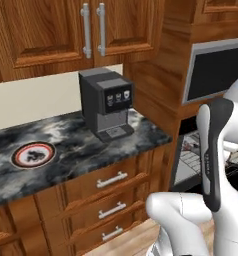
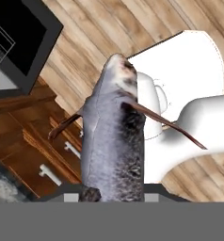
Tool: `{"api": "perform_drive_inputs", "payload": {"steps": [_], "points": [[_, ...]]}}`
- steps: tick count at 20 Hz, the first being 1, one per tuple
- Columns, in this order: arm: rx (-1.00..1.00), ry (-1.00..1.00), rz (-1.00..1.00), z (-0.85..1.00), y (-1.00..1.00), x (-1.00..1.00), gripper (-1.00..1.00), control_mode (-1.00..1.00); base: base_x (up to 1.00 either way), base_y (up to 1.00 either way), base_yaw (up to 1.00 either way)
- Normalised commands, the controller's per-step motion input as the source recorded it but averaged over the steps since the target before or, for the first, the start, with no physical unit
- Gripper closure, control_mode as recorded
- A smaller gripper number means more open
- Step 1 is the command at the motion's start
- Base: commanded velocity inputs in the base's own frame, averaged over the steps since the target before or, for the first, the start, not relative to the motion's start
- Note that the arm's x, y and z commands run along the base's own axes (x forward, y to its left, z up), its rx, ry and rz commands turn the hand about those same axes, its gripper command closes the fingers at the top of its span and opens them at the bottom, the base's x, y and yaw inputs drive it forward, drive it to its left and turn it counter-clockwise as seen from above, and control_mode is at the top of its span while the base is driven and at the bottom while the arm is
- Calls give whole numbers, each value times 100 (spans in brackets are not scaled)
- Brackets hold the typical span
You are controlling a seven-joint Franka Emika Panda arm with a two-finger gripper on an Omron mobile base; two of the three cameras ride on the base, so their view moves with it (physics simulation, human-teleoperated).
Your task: Place the fish on the rack of the oven, and slide the rack back inside. Close the oven door.
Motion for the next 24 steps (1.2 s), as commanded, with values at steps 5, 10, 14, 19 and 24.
{"api": "perform_drive_inputs", "payload": {"steps": [5, 10, 14, 19, 24], "points": [[0, 0, 0, 0, 0, 0, 100, 100, -18, -26, -51], [0, 0, 0, 0, 0, 0, 100, 100, 2, -7, -42], [0, 0, 0, 0, 0, 0, 100, 100, 17, -14, -39], [0, 0, 0, 0, 0, 0, 100, 100, 13, -11, -37], [0, 0, 0, 0, 0, 0, 100, 100, 27, 0, -37]]}}
